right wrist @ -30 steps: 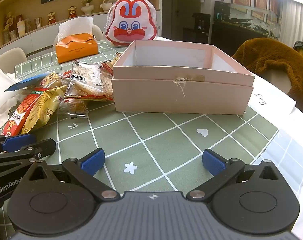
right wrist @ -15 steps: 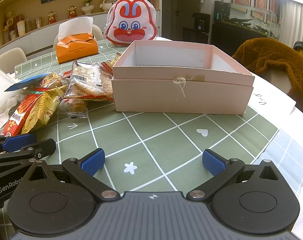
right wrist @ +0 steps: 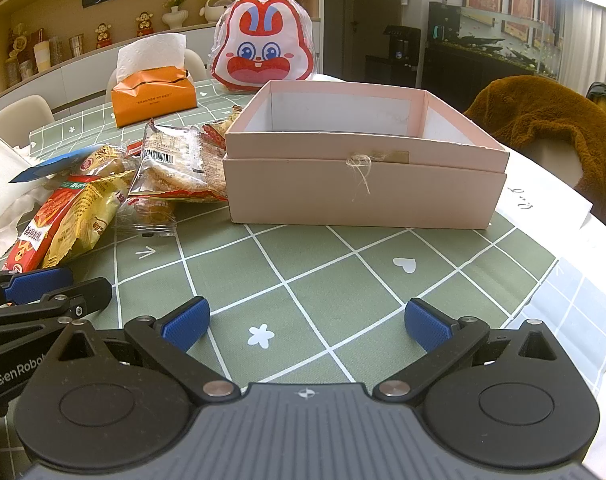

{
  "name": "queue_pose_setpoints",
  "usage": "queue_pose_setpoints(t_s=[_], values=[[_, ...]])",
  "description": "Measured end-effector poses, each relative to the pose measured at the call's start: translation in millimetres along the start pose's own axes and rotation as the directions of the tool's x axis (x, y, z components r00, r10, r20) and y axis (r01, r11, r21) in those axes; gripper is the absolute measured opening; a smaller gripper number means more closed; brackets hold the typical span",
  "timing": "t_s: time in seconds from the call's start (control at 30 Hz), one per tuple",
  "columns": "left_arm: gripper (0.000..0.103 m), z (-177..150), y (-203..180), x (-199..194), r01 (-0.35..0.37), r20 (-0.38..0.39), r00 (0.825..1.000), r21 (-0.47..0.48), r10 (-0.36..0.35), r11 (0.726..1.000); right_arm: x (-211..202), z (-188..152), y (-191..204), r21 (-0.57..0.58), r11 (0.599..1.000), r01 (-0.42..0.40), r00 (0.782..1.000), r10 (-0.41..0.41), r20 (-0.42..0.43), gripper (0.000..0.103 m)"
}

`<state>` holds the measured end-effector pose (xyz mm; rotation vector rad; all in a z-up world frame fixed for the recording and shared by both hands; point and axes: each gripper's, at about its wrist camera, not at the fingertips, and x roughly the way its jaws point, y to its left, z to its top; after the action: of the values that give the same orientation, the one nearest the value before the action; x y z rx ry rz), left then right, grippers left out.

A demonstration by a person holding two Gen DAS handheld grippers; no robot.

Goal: Organize snacks

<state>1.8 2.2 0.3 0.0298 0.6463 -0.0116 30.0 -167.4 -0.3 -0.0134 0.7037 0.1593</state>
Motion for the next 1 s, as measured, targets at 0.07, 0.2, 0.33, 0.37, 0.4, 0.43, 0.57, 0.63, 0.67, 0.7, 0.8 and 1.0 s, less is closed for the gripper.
queue_pose_setpoints(t_s=[0.07, 0.2, 0.33, 0.37, 0.4, 0.43, 0.57, 0.63, 0.67, 0.7, 0.8, 1.0], values=[[0.041, 0.0, 0.0, 0.0, 0.000, 0.000, 1.000, 0.000, 0.000, 1.000, 0.0, 0.0, 0.0, 0.000, 1.000, 0.000, 1.000, 0.000, 0.000, 0.103], [0.041, 0.3, -0.6, 1.4, 0.001, 0.000, 1.000, -0.001, -0.001, 1.000, 0.0, 0.0, 0.0, 0.000, 1.000, 0.000, 1.000, 0.000, 0.000, 0.103], [0.041, 0.6, -0.3, 1.6, 0.002, 0.000, 1.000, -0.003, -0.002, 1.000, -0.1, 0.0, 0.1, 0.000, 1.000, 0.000, 1.000, 0.000, 0.000, 0.103], [0.041, 0.9, -0.1, 1.8, 0.002, 0.000, 1.000, -0.003, -0.002, 1.000, -0.2, -0.1, 0.1, 0.000, 1.000, 0.000, 1.000, 0.000, 0.000, 0.103], [0.041, 1.0, -0.1, 1.9, 0.002, 0.000, 1.000, -0.003, -0.002, 1.000, -0.2, -0.1, 0.1, 0.000, 1.000, 0.000, 1.000, 0.000, 0.000, 0.103], [0.041, 1.0, -0.1, 2.0, 0.002, 0.000, 1.000, -0.003, -0.002, 1.000, -0.2, -0.1, 0.1, 0.000, 1.000, 0.000, 1.000, 0.000, 0.000, 0.103], [0.041, 0.9, -0.1, 1.8, 0.002, 0.000, 1.000, -0.004, -0.002, 1.000, -0.3, -0.1, 0.1, 0.000, 1.000, 0.000, 1.000, 0.000, 0.000, 0.103], [0.041, 0.9, 0.1, 1.8, 0.002, 0.000, 1.000, -0.003, -0.002, 1.000, -0.3, -0.1, 0.1, 0.000, 1.000, 0.000, 1.000, 0.000, 0.000, 0.103], [0.041, 1.1, 0.3, 2.2, 0.002, 0.000, 1.000, -0.004, -0.002, 1.000, -0.2, -0.1, 0.1, 0.000, 1.000, 0.000, 1.000, 0.000, 0.000, 0.103], [0.041, 0.9, 0.1, 1.9, 0.002, 0.000, 1.000, -0.004, -0.002, 1.000, -0.3, -0.1, 0.1, 0.000, 1.000, 0.000, 1.000, 0.000, 0.000, 0.103], [0.041, 1.1, 0.4, 2.2, 0.003, 0.000, 1.000, -0.004, -0.003, 1.000, -0.2, -0.2, 0.1, 0.000, 1.000, 0.000, 1.000, 0.000, 0.000, 0.103], [0.041, 0.8, -0.3, 1.0, 0.004, 0.001, 1.000, -0.006, -0.004, 1.000, -0.2, -0.1, 0.1, 0.000, 1.000, 0.000, 1.000, 0.000, 0.000, 0.103]])
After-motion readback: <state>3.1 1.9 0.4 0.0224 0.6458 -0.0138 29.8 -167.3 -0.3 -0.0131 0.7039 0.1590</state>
